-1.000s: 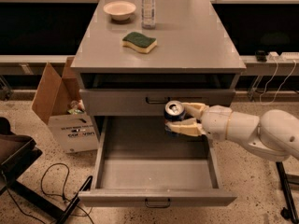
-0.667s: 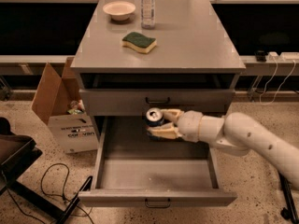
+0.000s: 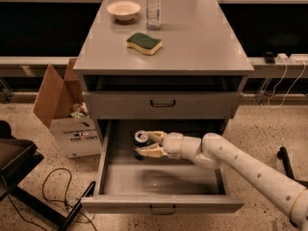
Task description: Place pepsi can into middle drawer
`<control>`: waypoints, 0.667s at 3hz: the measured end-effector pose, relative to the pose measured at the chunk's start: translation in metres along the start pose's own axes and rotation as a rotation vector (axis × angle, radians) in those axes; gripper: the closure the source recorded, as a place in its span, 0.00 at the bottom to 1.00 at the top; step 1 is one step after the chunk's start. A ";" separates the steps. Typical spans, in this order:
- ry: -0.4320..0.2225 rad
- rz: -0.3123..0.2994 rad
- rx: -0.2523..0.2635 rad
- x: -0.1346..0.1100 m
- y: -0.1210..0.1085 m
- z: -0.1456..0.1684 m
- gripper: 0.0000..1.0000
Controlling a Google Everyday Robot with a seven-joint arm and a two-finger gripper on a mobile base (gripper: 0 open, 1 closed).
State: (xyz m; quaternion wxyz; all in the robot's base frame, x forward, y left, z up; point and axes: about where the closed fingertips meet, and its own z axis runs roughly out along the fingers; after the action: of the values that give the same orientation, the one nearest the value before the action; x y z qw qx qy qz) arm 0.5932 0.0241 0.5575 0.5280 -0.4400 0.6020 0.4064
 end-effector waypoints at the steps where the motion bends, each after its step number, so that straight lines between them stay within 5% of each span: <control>1: -0.010 0.050 -0.018 0.043 0.001 0.007 1.00; 2: -0.013 0.059 -0.019 0.048 0.001 0.008 1.00</control>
Offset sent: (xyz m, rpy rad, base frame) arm -0.0011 0.0021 -0.0404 0.0229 0.0443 0.0112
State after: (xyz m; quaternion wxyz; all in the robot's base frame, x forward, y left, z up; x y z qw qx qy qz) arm 0.5914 0.0272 0.5092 0.5152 -0.4244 0.6076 0.4305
